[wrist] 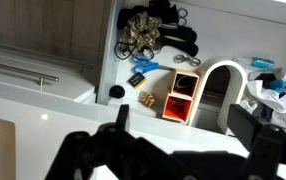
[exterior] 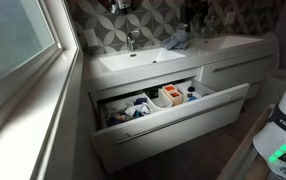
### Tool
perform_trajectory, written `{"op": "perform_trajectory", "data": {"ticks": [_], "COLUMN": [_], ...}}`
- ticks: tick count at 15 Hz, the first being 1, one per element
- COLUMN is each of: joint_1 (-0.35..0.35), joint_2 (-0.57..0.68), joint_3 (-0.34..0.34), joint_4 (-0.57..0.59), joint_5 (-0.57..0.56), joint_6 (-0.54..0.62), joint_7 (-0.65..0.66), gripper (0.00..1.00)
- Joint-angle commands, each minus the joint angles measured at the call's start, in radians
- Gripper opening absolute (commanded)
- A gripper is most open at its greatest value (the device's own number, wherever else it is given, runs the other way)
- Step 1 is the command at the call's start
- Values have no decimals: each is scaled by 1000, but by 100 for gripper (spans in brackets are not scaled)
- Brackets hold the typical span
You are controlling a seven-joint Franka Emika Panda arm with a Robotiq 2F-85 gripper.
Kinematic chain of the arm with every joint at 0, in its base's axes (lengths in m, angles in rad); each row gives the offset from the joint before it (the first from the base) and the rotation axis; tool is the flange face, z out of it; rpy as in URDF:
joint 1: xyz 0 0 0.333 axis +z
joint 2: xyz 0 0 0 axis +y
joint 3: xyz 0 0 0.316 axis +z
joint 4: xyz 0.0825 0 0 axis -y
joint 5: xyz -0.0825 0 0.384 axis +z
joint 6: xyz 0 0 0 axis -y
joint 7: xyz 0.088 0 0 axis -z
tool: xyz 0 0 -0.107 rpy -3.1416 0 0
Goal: Take a box out of the drawer and place it to the left of the sink
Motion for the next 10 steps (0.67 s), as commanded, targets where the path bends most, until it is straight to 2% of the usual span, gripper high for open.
{"op": "perform_trajectory", "data": {"ticks": [1,7,10], "joint_1": [7,7,32], "joint_2": [0,0,19], "joint_3": [-6,-6,-3], "joint_4": [2,2,-25], "joint_5": [-1,-1,42], "joint_6": [-2,-2,31], "joint_7": [1,1,-27], "gripper": [100,100,100]}}
